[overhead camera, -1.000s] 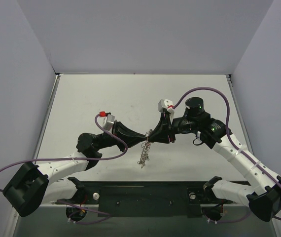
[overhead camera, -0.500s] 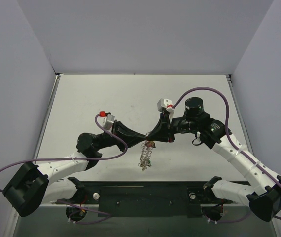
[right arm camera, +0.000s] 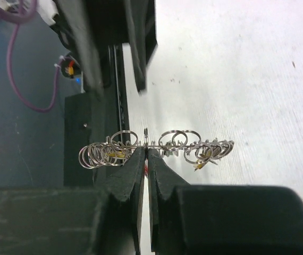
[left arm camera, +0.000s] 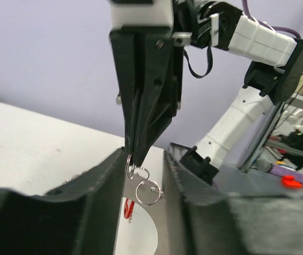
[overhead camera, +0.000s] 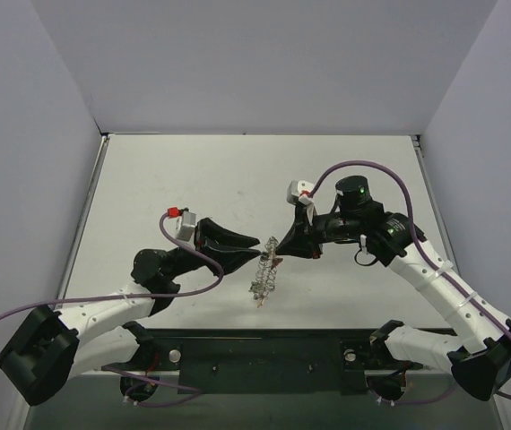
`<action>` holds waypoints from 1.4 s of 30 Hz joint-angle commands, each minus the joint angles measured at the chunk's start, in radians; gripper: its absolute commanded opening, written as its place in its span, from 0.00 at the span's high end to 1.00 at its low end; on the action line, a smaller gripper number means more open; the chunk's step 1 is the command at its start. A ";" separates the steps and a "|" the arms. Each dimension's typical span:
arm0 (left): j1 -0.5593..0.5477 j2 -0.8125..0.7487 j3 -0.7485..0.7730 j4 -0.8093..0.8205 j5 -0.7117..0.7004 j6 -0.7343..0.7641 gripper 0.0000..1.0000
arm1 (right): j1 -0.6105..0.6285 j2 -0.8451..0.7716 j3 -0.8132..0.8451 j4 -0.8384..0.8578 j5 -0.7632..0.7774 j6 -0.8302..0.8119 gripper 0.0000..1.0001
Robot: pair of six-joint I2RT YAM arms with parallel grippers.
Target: Put the keys on the keyring
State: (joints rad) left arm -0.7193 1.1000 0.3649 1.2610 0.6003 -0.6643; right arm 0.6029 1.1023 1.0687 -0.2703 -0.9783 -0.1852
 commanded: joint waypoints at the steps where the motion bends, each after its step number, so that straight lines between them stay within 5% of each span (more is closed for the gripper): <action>1: 0.006 -0.116 0.008 0.006 -0.069 0.089 0.51 | -0.008 -0.002 0.062 -0.165 0.058 -0.123 1.00; 7: 0.006 -0.207 0.080 -0.368 -0.027 0.265 0.46 | -0.005 0.024 0.112 -0.312 0.128 -0.239 1.00; 12: -0.012 -0.135 0.196 -0.613 0.058 0.394 0.47 | 0.015 0.047 0.169 -0.461 0.194 -0.385 1.00; 20: -0.144 -0.016 0.304 -0.710 0.009 0.629 0.53 | 0.032 0.088 0.224 -0.570 0.259 -0.491 1.00; 29: -0.209 0.076 0.344 -0.695 -0.031 0.660 0.64 | 0.037 0.097 0.237 -0.584 0.262 -0.504 1.00; 42: -0.236 0.141 0.361 -0.687 -0.071 0.709 0.67 | 0.038 0.099 0.238 -0.576 0.247 -0.488 1.00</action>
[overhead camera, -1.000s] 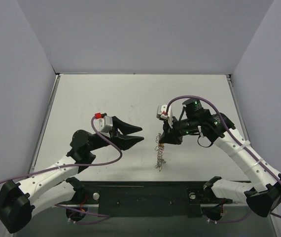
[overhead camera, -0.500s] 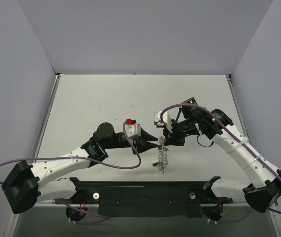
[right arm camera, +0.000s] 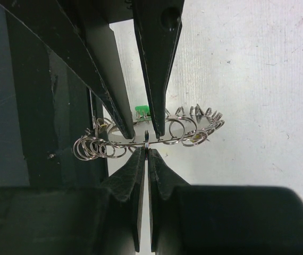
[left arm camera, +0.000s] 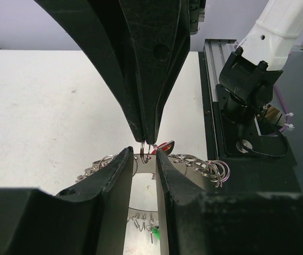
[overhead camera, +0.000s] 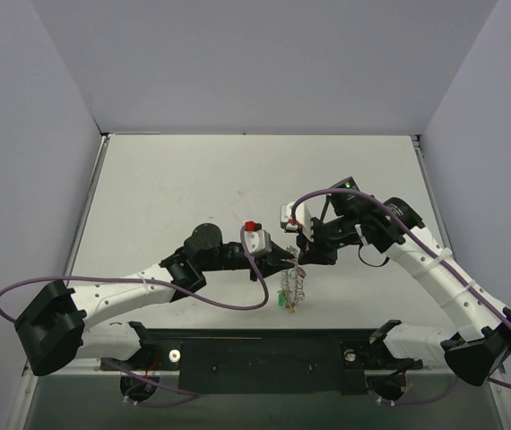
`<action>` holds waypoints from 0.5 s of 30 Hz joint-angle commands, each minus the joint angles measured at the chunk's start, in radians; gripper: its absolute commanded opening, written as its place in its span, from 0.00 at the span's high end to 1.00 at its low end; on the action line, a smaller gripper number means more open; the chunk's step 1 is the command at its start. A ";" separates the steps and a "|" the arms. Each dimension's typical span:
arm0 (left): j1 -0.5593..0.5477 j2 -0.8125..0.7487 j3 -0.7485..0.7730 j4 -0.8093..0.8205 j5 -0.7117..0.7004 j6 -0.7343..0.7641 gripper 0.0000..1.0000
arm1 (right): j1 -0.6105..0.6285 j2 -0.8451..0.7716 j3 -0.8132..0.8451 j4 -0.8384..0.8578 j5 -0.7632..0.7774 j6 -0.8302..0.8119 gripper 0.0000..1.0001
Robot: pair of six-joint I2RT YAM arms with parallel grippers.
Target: Put the keys on the keyring
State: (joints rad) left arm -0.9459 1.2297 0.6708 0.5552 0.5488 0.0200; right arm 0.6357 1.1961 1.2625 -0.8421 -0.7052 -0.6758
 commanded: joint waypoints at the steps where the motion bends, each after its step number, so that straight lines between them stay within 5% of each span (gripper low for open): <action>1: -0.011 0.016 0.058 0.018 -0.020 0.024 0.67 | 0.004 0.003 0.044 0.000 -0.028 0.007 1.00; 15: -0.014 0.030 0.066 0.023 0.000 0.018 0.75 | 0.004 0.003 0.043 0.017 -0.037 0.030 1.00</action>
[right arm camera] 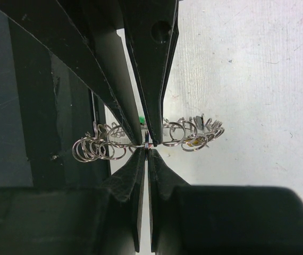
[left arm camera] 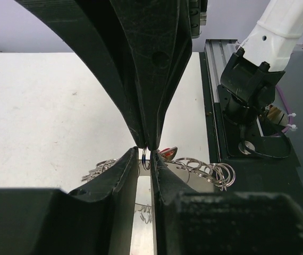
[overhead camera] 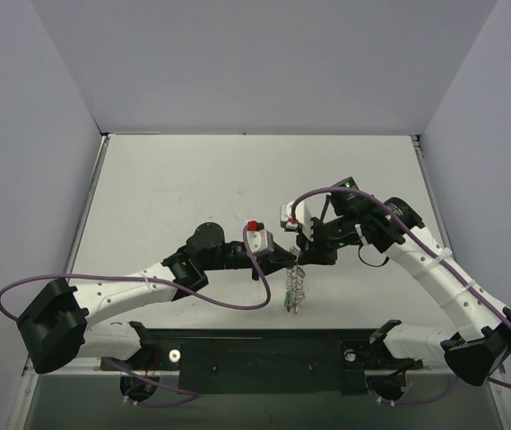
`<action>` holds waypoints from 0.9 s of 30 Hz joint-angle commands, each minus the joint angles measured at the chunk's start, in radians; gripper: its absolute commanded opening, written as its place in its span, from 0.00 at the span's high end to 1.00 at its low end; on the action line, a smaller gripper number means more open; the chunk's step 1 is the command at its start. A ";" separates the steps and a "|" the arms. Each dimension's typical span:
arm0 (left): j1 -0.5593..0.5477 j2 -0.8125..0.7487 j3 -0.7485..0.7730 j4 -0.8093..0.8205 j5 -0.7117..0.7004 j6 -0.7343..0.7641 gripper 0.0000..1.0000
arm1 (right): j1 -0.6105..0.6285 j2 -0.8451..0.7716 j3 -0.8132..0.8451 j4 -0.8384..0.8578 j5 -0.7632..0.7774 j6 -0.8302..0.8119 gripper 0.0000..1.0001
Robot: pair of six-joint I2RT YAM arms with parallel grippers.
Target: Put the keys on the keyring
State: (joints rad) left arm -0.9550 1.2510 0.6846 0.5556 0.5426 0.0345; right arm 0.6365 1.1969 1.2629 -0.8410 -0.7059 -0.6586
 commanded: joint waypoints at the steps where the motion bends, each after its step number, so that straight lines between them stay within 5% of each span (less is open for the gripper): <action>1: -0.005 0.008 0.053 0.023 0.007 0.001 0.75 | 0.003 0.003 0.043 0.014 -0.035 0.013 1.00; 9: -0.007 0.027 0.067 0.018 0.026 -0.002 0.79 | 0.003 0.001 0.041 0.022 -0.038 0.022 1.00; 13: -0.007 0.033 0.076 0.003 0.049 0.005 0.99 | 0.006 0.003 0.041 0.026 -0.038 0.027 1.00; 20: -0.004 0.019 0.086 -0.059 0.065 0.021 1.00 | -0.009 -0.011 0.024 0.043 -0.061 0.063 1.00; 27: 0.030 -0.074 -0.045 0.169 0.026 -0.028 1.00 | -0.058 -0.046 -0.022 0.076 -0.150 0.085 0.67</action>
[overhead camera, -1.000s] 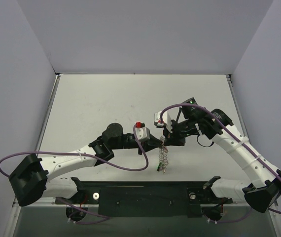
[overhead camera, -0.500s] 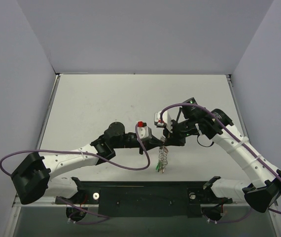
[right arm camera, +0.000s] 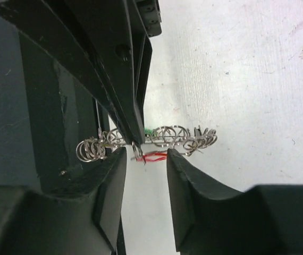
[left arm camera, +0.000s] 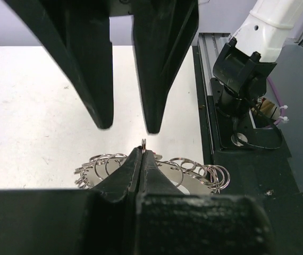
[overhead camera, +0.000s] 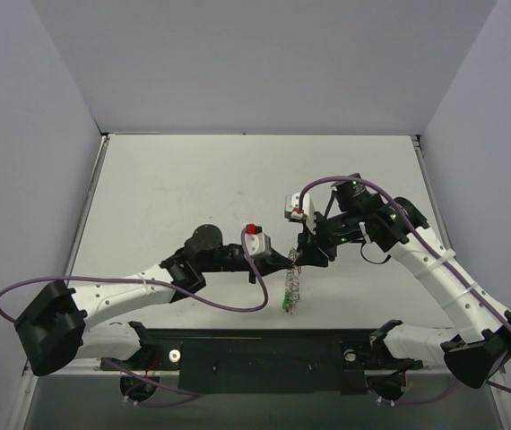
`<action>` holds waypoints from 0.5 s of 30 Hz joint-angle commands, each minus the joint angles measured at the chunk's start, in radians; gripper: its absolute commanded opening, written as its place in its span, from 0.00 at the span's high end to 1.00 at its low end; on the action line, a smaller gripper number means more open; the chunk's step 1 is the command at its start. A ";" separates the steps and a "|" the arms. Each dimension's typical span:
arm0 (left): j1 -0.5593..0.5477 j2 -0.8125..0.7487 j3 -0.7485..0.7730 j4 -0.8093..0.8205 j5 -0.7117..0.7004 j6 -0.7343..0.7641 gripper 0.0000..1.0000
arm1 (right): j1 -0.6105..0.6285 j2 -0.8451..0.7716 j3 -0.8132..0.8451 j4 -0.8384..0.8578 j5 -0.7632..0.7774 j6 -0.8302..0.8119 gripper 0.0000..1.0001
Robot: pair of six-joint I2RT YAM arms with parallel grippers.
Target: Put the keys on the keyring
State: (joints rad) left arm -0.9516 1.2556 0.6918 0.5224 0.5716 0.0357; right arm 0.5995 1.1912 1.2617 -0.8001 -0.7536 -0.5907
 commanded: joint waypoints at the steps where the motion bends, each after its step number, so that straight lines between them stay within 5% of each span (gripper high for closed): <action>1: 0.034 -0.096 -0.064 0.226 -0.001 -0.067 1.00 | -0.024 -0.045 -0.034 0.036 -0.134 0.006 0.64; 15: 0.168 -0.168 -0.282 0.769 0.057 -0.373 1.00 | -0.058 -0.033 -0.099 0.179 -0.365 0.005 0.57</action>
State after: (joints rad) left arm -0.8032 1.1149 0.4099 1.0191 0.5911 -0.2161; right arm 0.5484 1.1507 1.1534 -0.7158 -1.0199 -0.6163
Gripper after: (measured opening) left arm 0.019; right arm 0.428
